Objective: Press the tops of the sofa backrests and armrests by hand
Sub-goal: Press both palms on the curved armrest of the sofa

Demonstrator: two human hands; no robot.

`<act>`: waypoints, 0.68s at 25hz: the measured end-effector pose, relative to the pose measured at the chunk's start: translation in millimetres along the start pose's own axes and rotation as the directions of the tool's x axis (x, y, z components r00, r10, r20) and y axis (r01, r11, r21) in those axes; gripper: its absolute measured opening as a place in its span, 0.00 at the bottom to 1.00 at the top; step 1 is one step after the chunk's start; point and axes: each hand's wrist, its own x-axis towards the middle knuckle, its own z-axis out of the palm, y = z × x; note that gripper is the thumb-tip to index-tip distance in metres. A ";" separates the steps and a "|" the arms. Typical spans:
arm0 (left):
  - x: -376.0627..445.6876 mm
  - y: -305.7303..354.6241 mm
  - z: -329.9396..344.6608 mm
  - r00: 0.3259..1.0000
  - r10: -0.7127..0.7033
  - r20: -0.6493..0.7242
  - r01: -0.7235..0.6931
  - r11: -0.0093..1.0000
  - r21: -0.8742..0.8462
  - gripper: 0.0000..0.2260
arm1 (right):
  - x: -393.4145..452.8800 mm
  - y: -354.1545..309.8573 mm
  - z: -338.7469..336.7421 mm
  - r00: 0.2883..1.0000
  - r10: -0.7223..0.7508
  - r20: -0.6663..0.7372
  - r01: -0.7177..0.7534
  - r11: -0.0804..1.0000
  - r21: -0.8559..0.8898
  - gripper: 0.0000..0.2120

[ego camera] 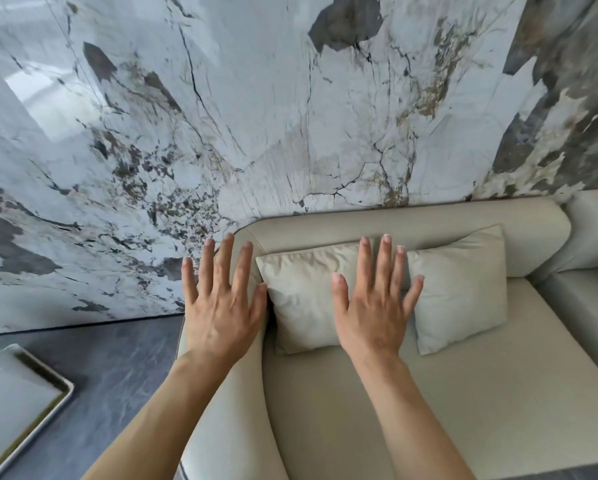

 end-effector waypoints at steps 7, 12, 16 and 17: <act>33.2 -74.2 34.3 0.989 0.144 -0.029 -0.146 0.987 -0.072 0.28 | -19.0 -46.2 29.6 0.988 0.151 -0.005 -0.151 0.983 -0.107 0.31; 66.5 -140.6 78.1 0.955 0.291 0.046 -0.274 0.934 -0.231 0.29 | -28.2 -124.7 63.3 0.952 0.305 0.004 -0.295 0.925 -0.238 0.31; 97.7 -159.6 87.3 0.903 0.428 0.028 -0.400 0.864 -0.308 0.27 | -34.4 -162.2 61.7 0.900 0.432 -0.063 -0.430 0.853 -0.295 0.31; 105.5 -158.3 86.8 0.893 0.449 0.015 -0.420 0.846 -0.327 0.27 | -35.3 -166.5 58.1 0.886 0.457 -0.083 -0.459 0.834 -0.305 0.31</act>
